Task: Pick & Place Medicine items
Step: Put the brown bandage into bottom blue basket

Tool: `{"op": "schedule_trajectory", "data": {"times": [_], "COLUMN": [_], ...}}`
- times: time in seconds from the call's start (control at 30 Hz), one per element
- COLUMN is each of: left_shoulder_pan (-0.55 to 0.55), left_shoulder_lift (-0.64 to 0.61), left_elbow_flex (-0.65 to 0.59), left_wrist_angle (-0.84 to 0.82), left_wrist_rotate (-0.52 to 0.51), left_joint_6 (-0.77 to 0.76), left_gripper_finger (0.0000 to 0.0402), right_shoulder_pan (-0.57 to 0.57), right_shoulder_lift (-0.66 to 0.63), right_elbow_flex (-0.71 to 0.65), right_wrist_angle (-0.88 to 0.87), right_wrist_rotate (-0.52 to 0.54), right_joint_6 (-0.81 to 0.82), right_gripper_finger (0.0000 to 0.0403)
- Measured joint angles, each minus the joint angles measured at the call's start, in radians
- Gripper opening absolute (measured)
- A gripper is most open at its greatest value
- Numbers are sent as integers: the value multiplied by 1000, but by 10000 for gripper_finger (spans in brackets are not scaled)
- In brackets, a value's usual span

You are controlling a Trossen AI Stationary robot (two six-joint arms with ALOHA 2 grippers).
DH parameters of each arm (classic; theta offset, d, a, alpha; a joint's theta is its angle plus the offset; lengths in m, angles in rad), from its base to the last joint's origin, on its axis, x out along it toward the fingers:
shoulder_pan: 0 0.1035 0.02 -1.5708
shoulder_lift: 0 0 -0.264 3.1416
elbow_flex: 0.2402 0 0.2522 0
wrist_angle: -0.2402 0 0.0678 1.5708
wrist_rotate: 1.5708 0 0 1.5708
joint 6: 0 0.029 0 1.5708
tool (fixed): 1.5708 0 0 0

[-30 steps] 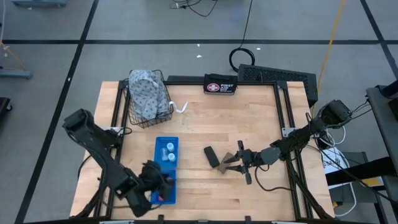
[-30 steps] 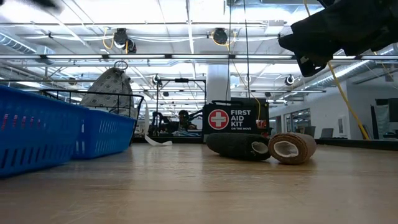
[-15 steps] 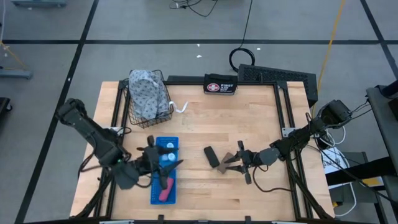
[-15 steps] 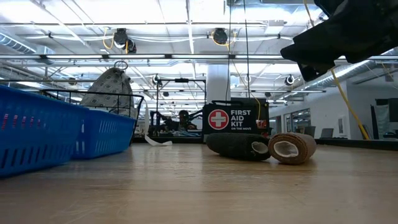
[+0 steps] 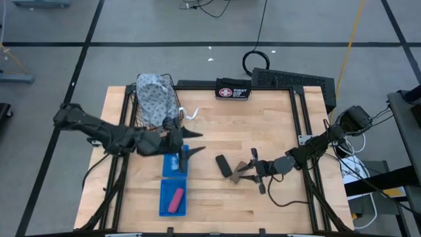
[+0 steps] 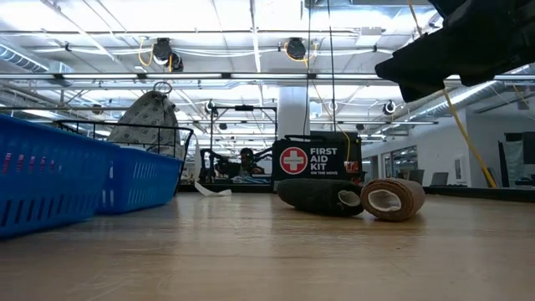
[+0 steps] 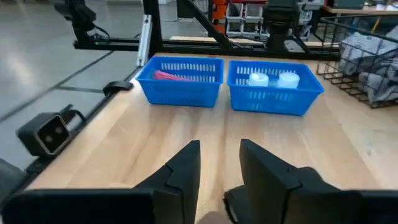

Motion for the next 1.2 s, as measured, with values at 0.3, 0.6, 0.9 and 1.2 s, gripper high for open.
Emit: {"op": "schedule_trajectory", "data": {"times": [0.3, 0.6, 0.9, 1.2], "left_shoulder_pan": [117, 147, 147, 147], "left_shoulder_lift": [-206, -221, -214, -214], "left_elbow_flex": [-434, -576, -577, -577], "left_wrist_angle": [511, 645, 645, 644], "left_wrist_rotate": [64, 62, 66, 65], "left_joint_6": [6, -121, -147, -147], "left_gripper_finger": [214, 214, 214, 214], "right_shoulder_pan": [-127, -186, -188, -188], "right_shoulder_lift": [-108, 26, 141, 135], "right_elbow_flex": [171, 233, 235, 233], "right_wrist_angle": [-719, -893, -804, -660], "right_wrist_rotate": [-158, -258, -153, -154], "right_joint_6": [63, -189, -235, -79], "right_gripper_finger": [187, 252, 244, 220]}}
